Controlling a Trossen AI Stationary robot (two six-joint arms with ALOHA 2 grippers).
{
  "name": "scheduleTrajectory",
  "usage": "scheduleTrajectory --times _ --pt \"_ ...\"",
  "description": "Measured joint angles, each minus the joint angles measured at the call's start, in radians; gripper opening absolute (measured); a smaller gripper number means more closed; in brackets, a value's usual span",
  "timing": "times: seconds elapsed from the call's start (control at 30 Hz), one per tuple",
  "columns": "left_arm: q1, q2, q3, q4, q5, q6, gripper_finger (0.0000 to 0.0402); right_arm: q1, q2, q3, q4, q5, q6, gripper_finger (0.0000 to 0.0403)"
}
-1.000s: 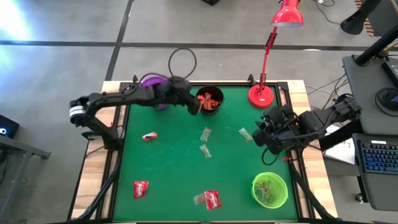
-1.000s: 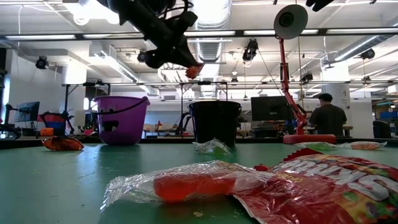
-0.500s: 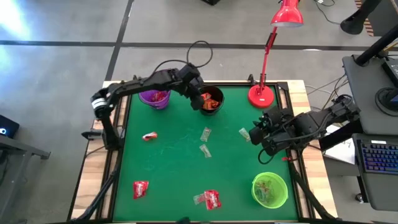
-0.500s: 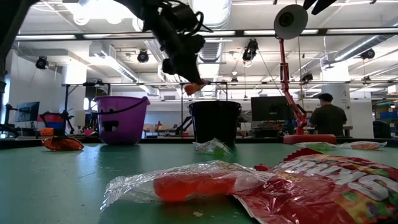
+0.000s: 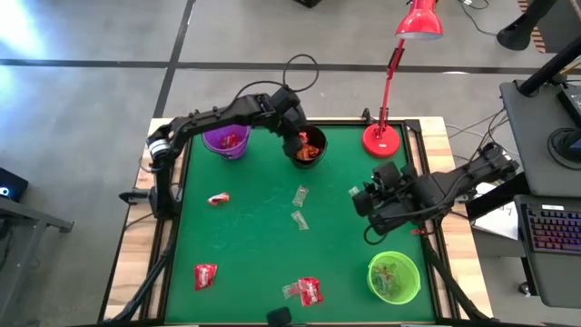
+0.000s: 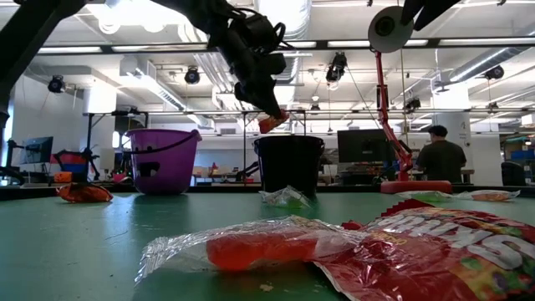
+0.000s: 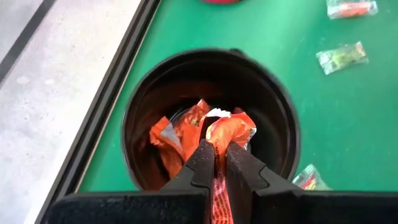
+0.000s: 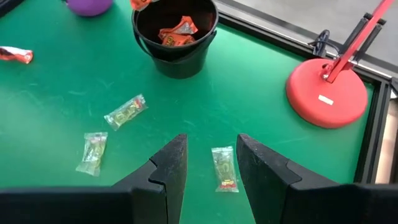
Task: Sort candy
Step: Put the orange candy into the black bucket, then put the red candy into the purple bucket
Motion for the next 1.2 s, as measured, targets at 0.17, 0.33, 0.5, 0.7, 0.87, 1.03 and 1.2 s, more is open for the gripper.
scheduleTrajectory --times 0.17,0.33,0.5,0.7,0.87,1.03,1.2 --pt "0.01 0.0 -0.005 -0.032 0.034 0.014 0.0034 -0.02 0.013 0.0 0.0 -0.003 0.028 0.0132" --pt "0.011 0.0 -0.005 -0.032 0.041 0.052 0.0087 -0.04 0.026 0.0 0.001 -0.007 0.028 0.0132" --pt "0.011 0.0 -0.006 -0.04 0.04 0.058 0.0124 -0.052 0.028 0.0 0.003 -0.007 0.03 0.0132" --pt "0.011 -0.046 -0.007 -0.156 0.114 0.124 0.0136 -0.083 0.028 0.0 0.002 -0.008 -0.019 0.0132" --pt "0.007 -0.112 -0.007 -0.275 0.172 0.147 0.0134 -0.145 0.028 -0.006 0.01 -0.1 -0.078 0.0132" --pt "-0.005 -0.193 -0.021 -0.358 0.183 0.162 0.0134 -0.214 0.028 -0.019 0.071 -0.168 -0.157 0.0132" --pt "-0.023 -0.263 -0.029 -0.433 0.243 0.193 0.0135 -0.27 0.029 -0.075 0.185 -0.216 -0.242 0.0132"
